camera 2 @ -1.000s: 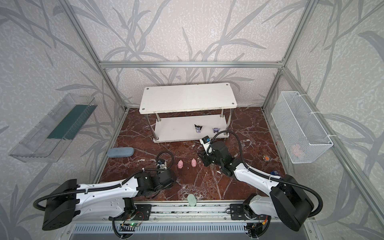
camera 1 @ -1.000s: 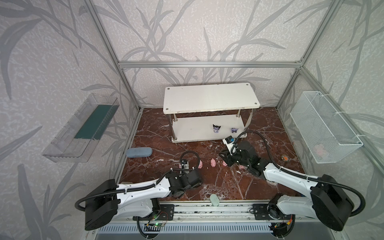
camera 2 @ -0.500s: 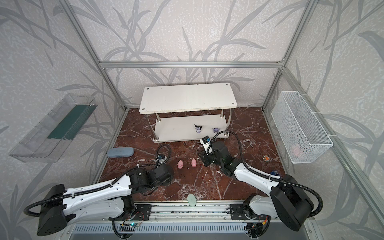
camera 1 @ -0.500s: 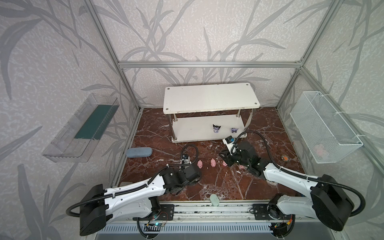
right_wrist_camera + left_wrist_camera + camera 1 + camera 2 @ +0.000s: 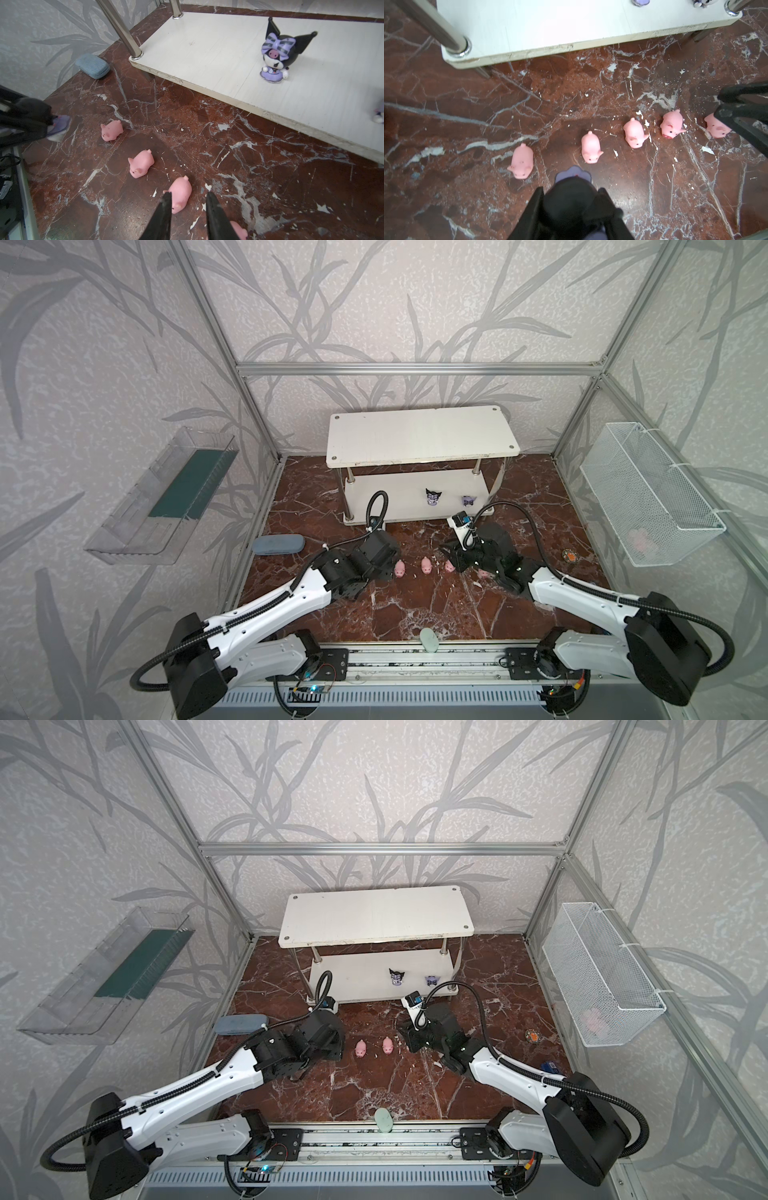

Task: Place and organize the plastic toys onto the shelf
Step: 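Lift the small black figure with the left gripper toward the lower shelf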

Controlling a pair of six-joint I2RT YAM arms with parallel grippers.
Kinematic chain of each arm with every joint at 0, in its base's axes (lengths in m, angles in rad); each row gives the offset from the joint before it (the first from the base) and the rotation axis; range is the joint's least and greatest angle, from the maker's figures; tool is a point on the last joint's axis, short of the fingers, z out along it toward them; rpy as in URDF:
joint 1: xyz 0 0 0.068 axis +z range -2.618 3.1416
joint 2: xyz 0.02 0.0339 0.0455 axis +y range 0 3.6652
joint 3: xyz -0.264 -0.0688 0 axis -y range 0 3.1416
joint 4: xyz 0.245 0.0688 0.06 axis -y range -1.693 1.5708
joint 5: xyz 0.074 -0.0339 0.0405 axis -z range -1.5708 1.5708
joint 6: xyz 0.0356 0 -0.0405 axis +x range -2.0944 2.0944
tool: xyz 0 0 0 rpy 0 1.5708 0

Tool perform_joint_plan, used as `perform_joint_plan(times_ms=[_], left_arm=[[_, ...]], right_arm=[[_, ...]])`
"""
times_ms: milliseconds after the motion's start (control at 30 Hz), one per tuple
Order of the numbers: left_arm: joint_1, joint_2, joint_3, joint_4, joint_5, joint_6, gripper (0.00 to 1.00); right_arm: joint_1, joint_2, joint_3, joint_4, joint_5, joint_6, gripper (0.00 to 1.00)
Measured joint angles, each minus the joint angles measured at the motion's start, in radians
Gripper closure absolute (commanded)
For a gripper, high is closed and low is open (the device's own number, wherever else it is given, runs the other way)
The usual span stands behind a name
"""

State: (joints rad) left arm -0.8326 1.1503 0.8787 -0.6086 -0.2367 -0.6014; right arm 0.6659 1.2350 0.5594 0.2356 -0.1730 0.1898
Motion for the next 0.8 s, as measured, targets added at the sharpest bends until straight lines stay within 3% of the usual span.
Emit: perform_joint_plan(times_ms=[467, 800], left_arm=[[0.154, 0.317, 0.185, 0.183, 0.097, 0.247, 0.70], [0.180, 0.456, 0.255, 0.271, 0.060, 0.293, 0.70]], right_arm=[[0.000, 0.000, -0.002, 0.000, 0.024, -0.008, 0.70], [0.000, -0.001, -0.002, -0.001, 0.034, -0.021, 0.70]])
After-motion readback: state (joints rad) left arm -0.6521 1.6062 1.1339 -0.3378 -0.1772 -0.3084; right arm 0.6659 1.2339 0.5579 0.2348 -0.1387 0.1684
